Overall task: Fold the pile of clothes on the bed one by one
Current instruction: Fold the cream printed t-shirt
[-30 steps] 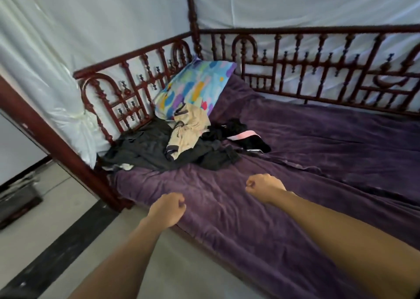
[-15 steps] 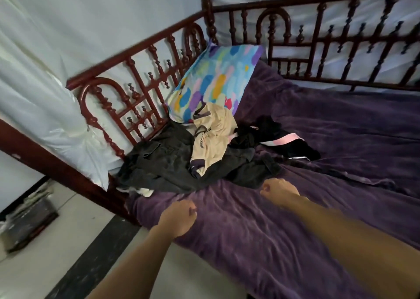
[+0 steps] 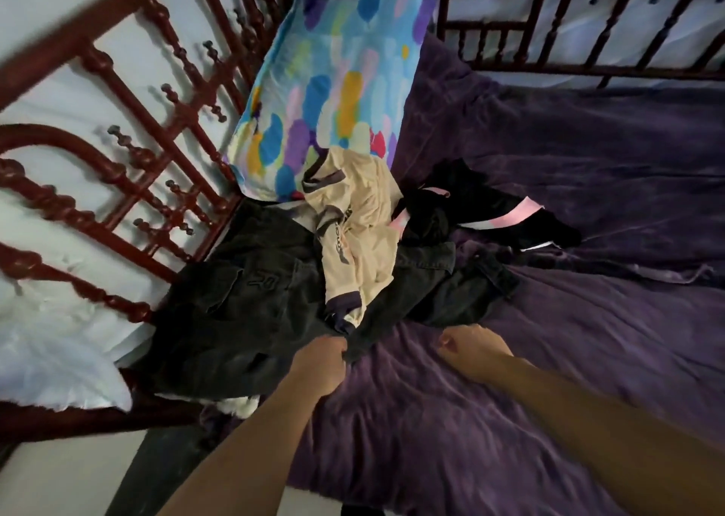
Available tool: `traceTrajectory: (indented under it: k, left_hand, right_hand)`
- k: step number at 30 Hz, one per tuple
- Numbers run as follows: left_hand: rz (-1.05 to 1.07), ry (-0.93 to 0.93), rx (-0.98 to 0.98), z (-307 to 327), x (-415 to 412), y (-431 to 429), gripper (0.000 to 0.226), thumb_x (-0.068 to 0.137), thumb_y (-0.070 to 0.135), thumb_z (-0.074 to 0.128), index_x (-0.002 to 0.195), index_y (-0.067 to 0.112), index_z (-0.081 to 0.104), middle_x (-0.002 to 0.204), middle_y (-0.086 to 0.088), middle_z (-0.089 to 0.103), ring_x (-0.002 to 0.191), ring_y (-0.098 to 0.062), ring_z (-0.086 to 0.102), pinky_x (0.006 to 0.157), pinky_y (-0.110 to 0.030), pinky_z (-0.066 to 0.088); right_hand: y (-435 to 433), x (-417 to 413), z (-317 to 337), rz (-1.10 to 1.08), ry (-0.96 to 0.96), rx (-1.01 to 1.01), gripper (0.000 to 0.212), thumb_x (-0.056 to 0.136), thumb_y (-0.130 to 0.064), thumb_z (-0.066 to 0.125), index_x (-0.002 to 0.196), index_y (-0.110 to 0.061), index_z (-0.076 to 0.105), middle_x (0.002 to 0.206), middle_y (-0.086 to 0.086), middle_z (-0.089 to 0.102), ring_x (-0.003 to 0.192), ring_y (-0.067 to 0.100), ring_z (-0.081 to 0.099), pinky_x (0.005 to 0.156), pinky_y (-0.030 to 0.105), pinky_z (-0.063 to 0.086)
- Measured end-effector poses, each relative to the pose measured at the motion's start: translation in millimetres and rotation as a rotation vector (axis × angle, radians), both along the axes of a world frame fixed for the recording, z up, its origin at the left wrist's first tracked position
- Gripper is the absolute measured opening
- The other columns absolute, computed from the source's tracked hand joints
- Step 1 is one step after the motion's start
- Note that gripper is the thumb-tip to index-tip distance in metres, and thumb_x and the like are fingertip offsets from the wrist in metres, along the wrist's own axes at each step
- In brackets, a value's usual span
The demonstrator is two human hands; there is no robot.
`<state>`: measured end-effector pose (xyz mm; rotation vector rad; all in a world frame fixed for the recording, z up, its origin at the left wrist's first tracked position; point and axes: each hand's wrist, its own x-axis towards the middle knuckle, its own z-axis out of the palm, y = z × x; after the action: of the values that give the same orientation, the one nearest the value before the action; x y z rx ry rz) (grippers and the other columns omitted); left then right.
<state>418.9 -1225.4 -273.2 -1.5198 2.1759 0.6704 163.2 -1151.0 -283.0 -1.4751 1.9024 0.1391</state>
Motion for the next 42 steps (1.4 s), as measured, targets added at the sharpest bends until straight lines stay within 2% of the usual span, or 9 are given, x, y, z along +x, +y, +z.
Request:
traceTrajectory:
  k: [8, 11, 15, 21, 24, 30, 35, 39, 42]
  left_hand:
    - [-0.655, -0.066, -0.227, -94.0, -33.2, -141.5, 0.072, 0.081, 0.015, 0.064, 0.142, 0.029, 0.030, 0.154, -0.012, 0.008, 0.142, -0.037, 0.010, 0.107, -0.045, 0.028]
    - [-0.715, -0.053, -0.245, -118.0, -25.6, -173.6, 0.051, 0.083, 0.014, 0.060, 0.130, 0.030, 0.049, 0.146, -0.003, 0.032, 0.136, -0.031, 0.025, 0.105, -0.043, 0.030]
    - [-0.253, 0.295, -0.084, -110.2, -1.7, -205.5, 0.023, 0.091, 0.025, 0.057, 0.113, 0.019, 0.058, 0.109, -0.006, 0.064, 0.099, -0.028, 0.059, 0.077, -0.033, 0.044]
    - [0.076, 0.628, 0.131, -40.3, 52.3, -247.6, 0.017, 0.090, 0.022, 0.063, 0.080, 0.010, 0.056, 0.071, 0.004, 0.058, 0.067, -0.007, 0.056, 0.058, -0.020, 0.039]
    - [0.111, 0.744, 0.218, 2.0, 66.9, -250.0, 0.014, 0.090, 0.023, 0.063, 0.079, 0.016, 0.059, 0.067, 0.008, 0.061, 0.060, 0.004, 0.056, 0.056, -0.010, 0.040]
    - [0.280, 0.928, 0.031, 100.6, 92.8, -245.8, 0.020, 0.095, 0.026, 0.057, 0.083, 0.013, 0.066, 0.078, 0.002, 0.067, 0.075, -0.006, 0.061, 0.068, -0.016, 0.046]
    - [0.328, 1.060, -0.086, 173.9, 85.9, -215.7, 0.023, 0.099, 0.027, 0.049, 0.082, 0.027, 0.064, 0.082, 0.010, 0.067, 0.076, 0.004, 0.061, 0.067, -0.009, 0.046]
    - [0.449, 1.163, -0.182, 231.2, 49.2, -176.1, 0.027, 0.098, 0.041, 0.044, 0.084, 0.021, 0.057, 0.093, -0.003, 0.061, 0.091, -0.018, 0.058, 0.081, -0.032, 0.043]
    - [0.192, 1.017, -0.186, 273.4, 33.0, -146.0, 0.047, 0.071, 0.059, 0.067, 0.094, 0.021, 0.055, 0.091, 0.000, 0.064, 0.086, -0.018, 0.063, 0.076, -0.038, 0.048]
  right_hand:
    - [-17.6, 23.7, -63.4, -0.224, 0.136, 0.164, 0.022, 0.093, -0.036, 0.047, 0.105, -0.029, 0.064, 0.114, 0.001, 0.067, 0.104, 0.028, 0.062, 0.079, 0.031, 0.047]
    - [-41.5, 55.8, -87.2, -0.255, 0.098, 0.190, 0.024, 0.093, -0.038, 0.048, 0.108, -0.029, 0.064, 0.116, 0.002, 0.066, 0.105, 0.029, 0.062, 0.081, 0.033, 0.049]
    - [-72.3, 98.5, -97.5, -0.334, 0.015, 0.141, 0.027, 0.090, -0.038, 0.053, 0.115, -0.032, 0.061, 0.115, 0.001, 0.066, 0.107, 0.027, 0.061, 0.081, 0.033, 0.047]
    - [-136.0, 142.3, -67.7, -0.374, -0.084, -0.223, 0.095, 0.073, -0.046, 0.073, 0.148, -0.036, 0.016, 0.149, -0.003, 0.029, 0.131, 0.022, 0.035, 0.092, 0.045, 0.049]
    - [-171.9, 157.3, -53.4, -0.380, -0.159, -0.242, 0.070, 0.080, -0.043, 0.068, 0.141, -0.030, 0.038, 0.144, -0.001, 0.040, 0.128, 0.024, 0.040, 0.091, 0.039, 0.047]
    - [-183.2, 143.6, 15.9, -0.647, -0.525, -0.454, 0.012, 0.093, -0.021, 0.058, 0.091, -0.019, 0.069, 0.083, -0.004, 0.062, 0.084, 0.015, 0.055, 0.069, 0.027, 0.042]
    - [-170.5, 86.7, 131.5, -0.593, -0.571, -0.693, 0.029, 0.087, -0.002, 0.055, 0.071, -0.021, 0.068, 0.069, -0.006, 0.063, 0.069, 0.007, 0.054, 0.066, 0.028, 0.044]
    - [-147.9, 65.4, 226.3, -0.593, -0.569, -0.883, 0.025, 0.087, -0.005, 0.054, 0.081, -0.017, 0.075, 0.062, -0.014, 0.064, 0.057, -0.002, 0.054, 0.054, 0.015, 0.044]
    - [-120.8, 50.3, 274.7, -0.675, -0.610, -0.963, 0.028, 0.087, -0.008, 0.053, 0.068, -0.020, 0.070, 0.060, -0.008, 0.059, 0.054, 0.003, 0.050, 0.049, 0.018, 0.039]
